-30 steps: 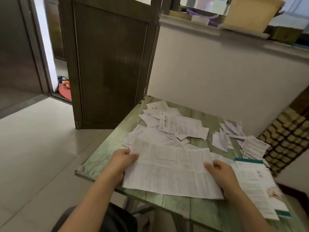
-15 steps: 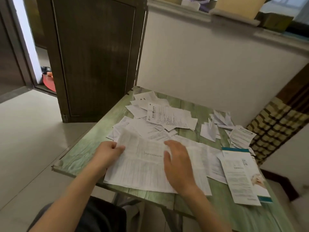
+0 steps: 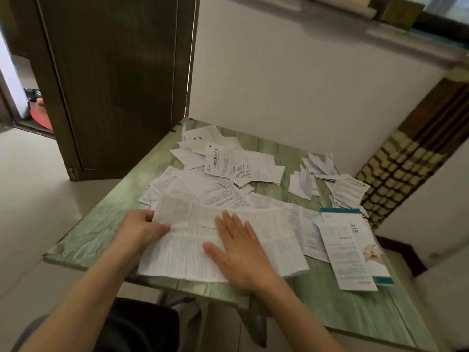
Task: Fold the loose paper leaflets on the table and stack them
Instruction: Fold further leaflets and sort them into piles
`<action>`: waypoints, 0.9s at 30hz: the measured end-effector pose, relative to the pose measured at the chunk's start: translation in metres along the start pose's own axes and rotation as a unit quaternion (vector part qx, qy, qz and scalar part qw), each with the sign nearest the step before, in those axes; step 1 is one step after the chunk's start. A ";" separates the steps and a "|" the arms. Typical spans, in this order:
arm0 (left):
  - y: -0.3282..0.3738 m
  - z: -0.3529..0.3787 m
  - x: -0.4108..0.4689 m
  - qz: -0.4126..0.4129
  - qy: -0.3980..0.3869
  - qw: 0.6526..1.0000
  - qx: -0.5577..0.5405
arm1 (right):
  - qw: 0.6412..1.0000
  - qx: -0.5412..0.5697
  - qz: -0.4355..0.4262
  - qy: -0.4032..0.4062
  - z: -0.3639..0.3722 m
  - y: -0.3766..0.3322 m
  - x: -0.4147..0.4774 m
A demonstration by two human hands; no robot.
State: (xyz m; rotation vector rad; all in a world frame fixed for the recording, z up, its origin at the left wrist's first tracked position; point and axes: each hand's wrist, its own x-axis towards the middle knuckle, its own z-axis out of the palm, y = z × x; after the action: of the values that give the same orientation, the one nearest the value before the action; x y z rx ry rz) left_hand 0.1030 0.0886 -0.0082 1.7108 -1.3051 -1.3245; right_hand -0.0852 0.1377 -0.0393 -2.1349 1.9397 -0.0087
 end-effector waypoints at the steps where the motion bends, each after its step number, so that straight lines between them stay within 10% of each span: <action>1: 0.000 0.000 0.000 -0.002 0.002 1.000 -0.003 | 1.000 0.001 0.013 -0.004 -0.003 0.010 -0.003; 14: 0.004 -0.009 -0.011 -0.020 -0.038 0.997 -0.069 | 0.984 0.072 0.137 0.083 -0.012 0.065 -0.028; 27: 0.007 -0.011 -0.014 -0.047 -0.075 0.986 -0.140 | 0.895 0.314 0.246 0.201 -0.044 0.061 -0.045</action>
State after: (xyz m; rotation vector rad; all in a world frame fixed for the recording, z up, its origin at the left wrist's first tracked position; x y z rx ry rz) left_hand 0.1105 0.0983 0.0058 1.5165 -1.0679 -1.6348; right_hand -0.1579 0.1689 -0.0012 -1.2550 2.2276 -0.9117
